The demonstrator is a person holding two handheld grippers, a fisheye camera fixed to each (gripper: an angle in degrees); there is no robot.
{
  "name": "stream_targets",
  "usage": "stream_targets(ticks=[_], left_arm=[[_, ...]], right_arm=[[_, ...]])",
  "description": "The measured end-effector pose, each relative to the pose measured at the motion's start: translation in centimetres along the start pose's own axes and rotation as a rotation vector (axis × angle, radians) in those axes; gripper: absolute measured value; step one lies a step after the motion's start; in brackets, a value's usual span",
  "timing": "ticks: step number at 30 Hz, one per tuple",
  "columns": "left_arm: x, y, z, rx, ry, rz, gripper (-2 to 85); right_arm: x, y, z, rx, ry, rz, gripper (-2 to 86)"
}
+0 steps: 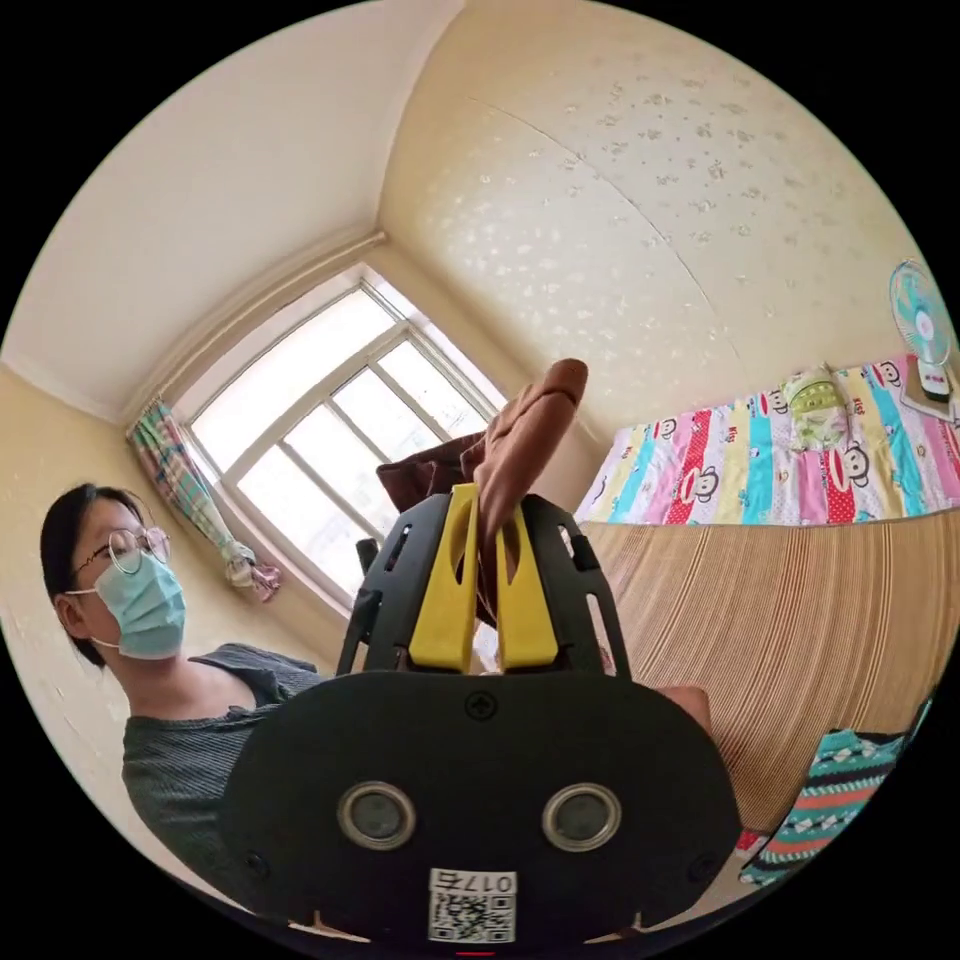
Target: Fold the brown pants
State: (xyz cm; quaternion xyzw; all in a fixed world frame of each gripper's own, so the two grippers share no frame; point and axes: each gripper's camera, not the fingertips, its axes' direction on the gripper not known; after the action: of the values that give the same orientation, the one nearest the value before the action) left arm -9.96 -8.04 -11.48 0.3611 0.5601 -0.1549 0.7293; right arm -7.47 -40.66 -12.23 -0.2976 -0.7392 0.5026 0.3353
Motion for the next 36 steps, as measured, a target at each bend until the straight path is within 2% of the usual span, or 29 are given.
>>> stream_targets(ticks=[3,5,8,10,14,18,20,22,24,26,27,29,31,33,36], left_arm=[[3.0,-2.0,-0.9,0.017,0.058,0.117,-0.7],[4.6,-3.1,-2.8,0.077,0.094,0.135,-0.7],[8.2,-5.8,-7.0,0.221,0.088,0.218,-0.7],[10.4,-9.0,-9.8,0.318,0.117,0.266,-0.7],[10.1,-14.1,-10.5,0.357,0.231,0.234,-0.7],[5.8,-18.7,-6.7,0.346,0.104,0.152,-0.4],[2.3,-22.0,-3.4,0.318,0.009,0.154,-0.2],[-4.9,-27.6,2.9,0.212,-0.152,0.087,0.6],[-13.0,-31.0,7.7,0.123,-0.166,-0.016,2.2],[-21.0,-31.8,10.9,0.046,-0.198,-0.105,5.1],[-25.7,-30.9,12.1,-0.027,-0.241,-0.140,5.9],[-31.0,-27.4,12.3,-0.120,-0.300,-0.149,6.8],[-36.2,-19.1,11.4,-0.259,-0.359,-0.119,7.7],[-40.2,-10.8,10.3,-0.395,-0.406,-0.162,7.8],[-46.6,3.4,7.8,-0.635,-0.413,-0.332,8.0]], right_arm=[[-2.7,1.7,-0.3,0.095,0.172,-0.150,0.1],[-7.0,3.3,-1.5,0.215,0.266,-0.372,0.2],[-12.1,4.3,-4.2,0.395,0.329,-0.529,0.5],[-14.2,3.6,-5.6,0.474,0.349,-0.541,0.9],[-15.0,0.3,-7.0,0.578,0.294,-0.544,2.0],[-11.6,-5.4,-3.5,0.537,0.462,-0.459,2.9],[-6.4,-11.7,0.8,0.485,0.601,-0.453,3.9],[-0.6,-17.9,5.1,0.457,0.752,-0.454,5.8],[6.6,-24.1,10.3,0.414,0.930,-0.440,7.3],[18.1,-30.3,15.6,0.217,1.058,-0.233,6.7],[20.9,-31.1,16.5,0.146,1.083,-0.155,6.3],[29.4,-29.4,17.8,0.060,1.088,0.067,4.6],[34.0,-24.8,17.9,0.039,0.956,0.062,3.2],[38.8,-19.0,18.6,-0.062,0.913,0.048,2.2],[48.4,-7.4,19.2,-0.346,0.967,0.223,1.1]])
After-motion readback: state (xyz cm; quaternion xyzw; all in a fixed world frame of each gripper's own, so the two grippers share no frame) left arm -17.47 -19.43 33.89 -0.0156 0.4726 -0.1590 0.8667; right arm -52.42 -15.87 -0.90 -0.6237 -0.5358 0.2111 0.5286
